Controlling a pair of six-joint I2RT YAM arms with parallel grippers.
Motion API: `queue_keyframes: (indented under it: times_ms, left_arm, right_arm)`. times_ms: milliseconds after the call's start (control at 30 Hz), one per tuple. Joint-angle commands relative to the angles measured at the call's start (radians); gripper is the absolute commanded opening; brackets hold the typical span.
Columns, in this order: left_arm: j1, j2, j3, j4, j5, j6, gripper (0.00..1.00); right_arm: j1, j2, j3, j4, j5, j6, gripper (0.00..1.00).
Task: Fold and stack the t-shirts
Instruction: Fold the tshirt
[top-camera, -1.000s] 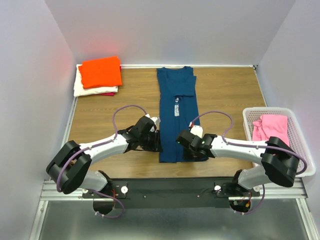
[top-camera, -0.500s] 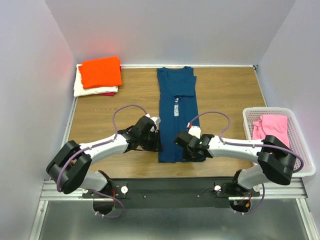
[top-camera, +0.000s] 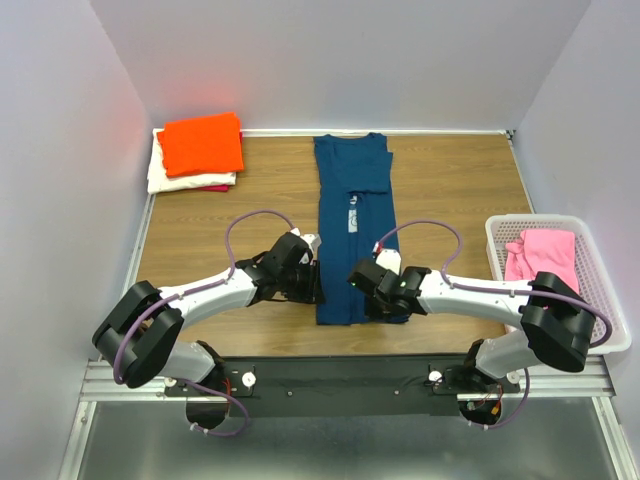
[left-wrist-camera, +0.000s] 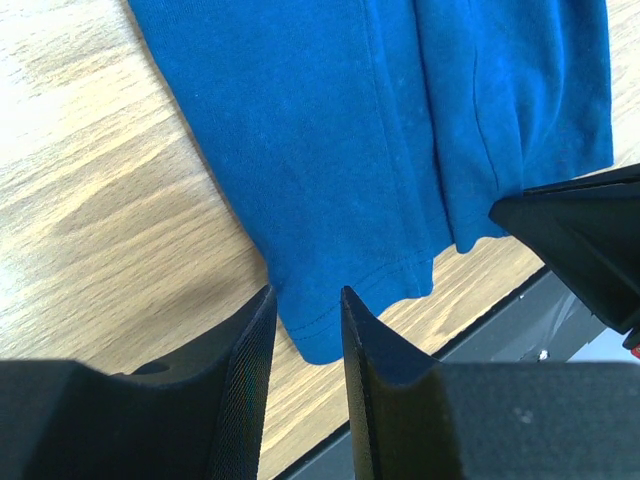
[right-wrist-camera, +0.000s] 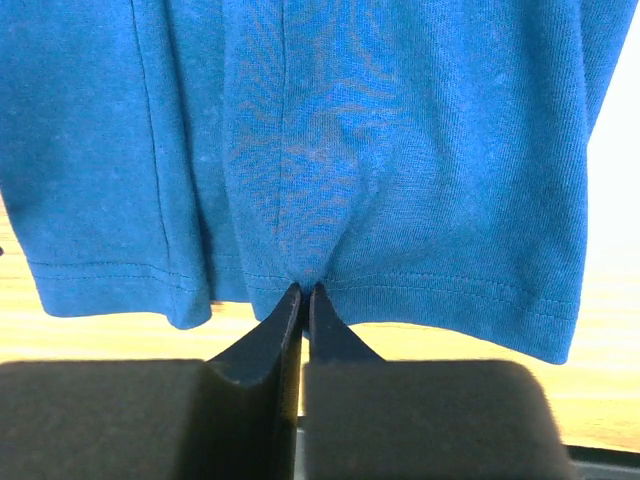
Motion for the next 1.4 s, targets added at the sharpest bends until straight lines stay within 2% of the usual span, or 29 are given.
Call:
queue_keyframes:
  times_ms: [0,133,333,500,600,767,900,933,1167,1267,1367]
  left_arm:
    - [-0.006,-0.008,-0.019,0.008,0.019,0.006,0.4]
    - [-0.006,-0.011,-0.021,0.008,0.018,0.005,0.4]
    - [-0.006,-0.015,-0.019,0.006,0.016,0.005,0.4]
    - [-0.006,-0.012,-0.022,0.006,0.018,0.005,0.4]
    - [-0.006,-0.015,-0.025,0.005,0.018,0.002,0.4]
    - [-0.006,-0.018,-0.03,0.006,0.016,0.0,0.4]
    - [-0.006,-0.02,-0.033,0.005,0.015,-0.001,0.4]
    - [-0.006,-0.02,-0.033,0.006,0.013,-0.001,0.4]
    - [-0.006,-0.024,-0.039,0.009,0.016,-0.003,0.39]
    - [-0.006,-0.02,-0.039,0.011,0.018,-0.001,0.4]
    - [-0.006,-0.017,-0.039,0.015,0.019,-0.001,0.4]
  right_arm:
    - [0.01,-0.019,0.033,-0.008,0.004,-0.005,0.07]
    - [0.011,-0.024,0.044,-0.013,-0.002,-0.011,0.08]
    - [0.017,-0.027,0.047,-0.02,-0.008,-0.024,0.27]
    - [0.023,-0.01,0.052,-0.022,-0.014,-0.027,0.35]
    - [0.026,-0.001,0.058,-0.024,-0.011,-0.027,0.32]
    - [0.033,0.019,0.066,-0.022,-0.008,-0.025,0.12]
    - [0.039,0.03,0.072,-0.022,-0.007,-0.025,0.08]
    - [0.039,0.033,0.07,-0.022,-0.007,-0.024,0.09]
    - [0.042,0.015,0.044,-0.028,0.027,-0.005,0.38]
    - [0.042,0.009,0.043,-0.03,0.044,-0.002,0.43]
    - [0.042,0.041,0.05,-0.03,0.048,0.004,0.43]
